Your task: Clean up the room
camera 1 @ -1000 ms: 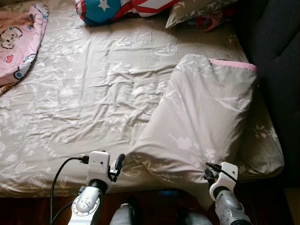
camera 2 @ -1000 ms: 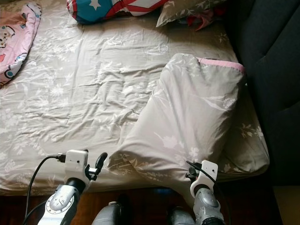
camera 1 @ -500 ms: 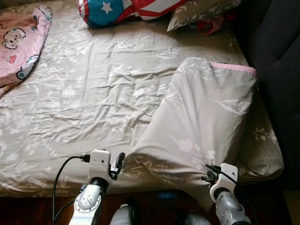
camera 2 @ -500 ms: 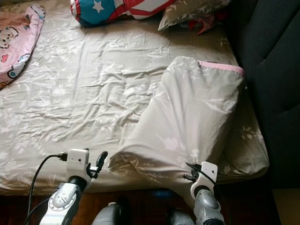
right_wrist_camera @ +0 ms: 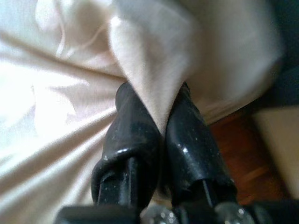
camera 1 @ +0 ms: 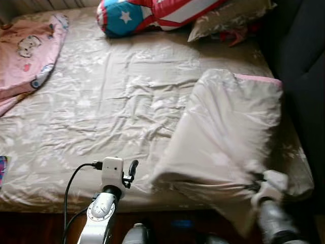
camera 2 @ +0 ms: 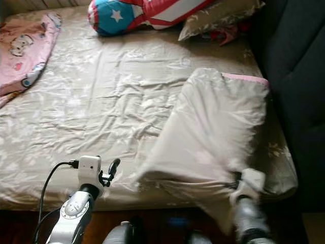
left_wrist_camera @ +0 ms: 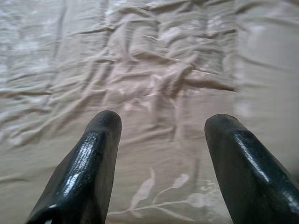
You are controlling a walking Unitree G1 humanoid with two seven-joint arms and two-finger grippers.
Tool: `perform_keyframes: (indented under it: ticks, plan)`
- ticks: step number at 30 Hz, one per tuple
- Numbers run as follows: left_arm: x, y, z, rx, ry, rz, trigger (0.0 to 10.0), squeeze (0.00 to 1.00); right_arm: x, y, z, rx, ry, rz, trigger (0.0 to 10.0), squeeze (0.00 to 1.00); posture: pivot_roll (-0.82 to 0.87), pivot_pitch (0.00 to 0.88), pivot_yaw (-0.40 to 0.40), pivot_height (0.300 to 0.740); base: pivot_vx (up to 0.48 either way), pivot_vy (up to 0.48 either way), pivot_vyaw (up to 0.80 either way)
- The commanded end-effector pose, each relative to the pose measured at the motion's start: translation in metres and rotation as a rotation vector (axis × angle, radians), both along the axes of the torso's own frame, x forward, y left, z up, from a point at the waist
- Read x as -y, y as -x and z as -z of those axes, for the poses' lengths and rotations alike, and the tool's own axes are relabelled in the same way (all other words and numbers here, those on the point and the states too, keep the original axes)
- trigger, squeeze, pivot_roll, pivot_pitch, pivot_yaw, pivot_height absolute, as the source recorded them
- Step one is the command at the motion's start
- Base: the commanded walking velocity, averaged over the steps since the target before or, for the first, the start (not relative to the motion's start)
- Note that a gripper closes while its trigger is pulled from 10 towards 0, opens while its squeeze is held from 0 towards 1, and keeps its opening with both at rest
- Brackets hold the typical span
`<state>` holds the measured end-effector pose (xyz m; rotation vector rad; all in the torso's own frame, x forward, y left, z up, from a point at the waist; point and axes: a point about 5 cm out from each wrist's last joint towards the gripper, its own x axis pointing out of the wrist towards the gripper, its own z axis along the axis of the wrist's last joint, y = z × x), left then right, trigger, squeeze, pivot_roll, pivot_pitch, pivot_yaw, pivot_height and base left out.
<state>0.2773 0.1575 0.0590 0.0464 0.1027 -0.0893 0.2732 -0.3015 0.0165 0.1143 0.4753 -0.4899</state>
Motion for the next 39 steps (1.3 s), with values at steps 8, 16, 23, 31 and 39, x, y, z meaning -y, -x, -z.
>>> perform_keyframes:
  ticks: [8,16,23,31,39]
  plan:
    - [-0.009,0.001,0.012,-0.037,0.011,-0.033,10.0,0.00,0.112,0.015,-0.092,0.182,0.230,0.369,0.0,0.00,-0.13,0.171,0.038,0.740,0.000,0.000,0.00]
    - [-0.007,0.001,0.020,-0.053,0.006,-0.018,10.0,0.00,0.099,0.020,-0.066,0.092,0.182,0.326,0.0,0.00,-0.13,0.170,0.042,0.740,0.000,0.000,0.00]
    - [-0.007,0.002,0.022,-0.059,0.004,-0.018,10.0,0.00,0.076,0.031,-0.027,-0.012,0.099,0.314,10.0,0.00,-0.11,0.169,0.045,0.740,0.000,0.000,0.00]
    - [-0.002,0.004,0.029,-0.080,0.018,-0.017,10.0,0.00,0.074,0.008,-0.059,0.169,0.238,0.211,10.0,0.95,-0.12,0.168,0.040,0.740,0.000,0.000,0.00]
    - [0.003,0.005,0.033,-0.090,0.036,-0.017,10.0,0.00,0.066,-0.007,-0.073,0.218,0.292,0.113,10.0,0.00,-0.13,0.164,0.032,0.740,0.000,0.000,0.00]
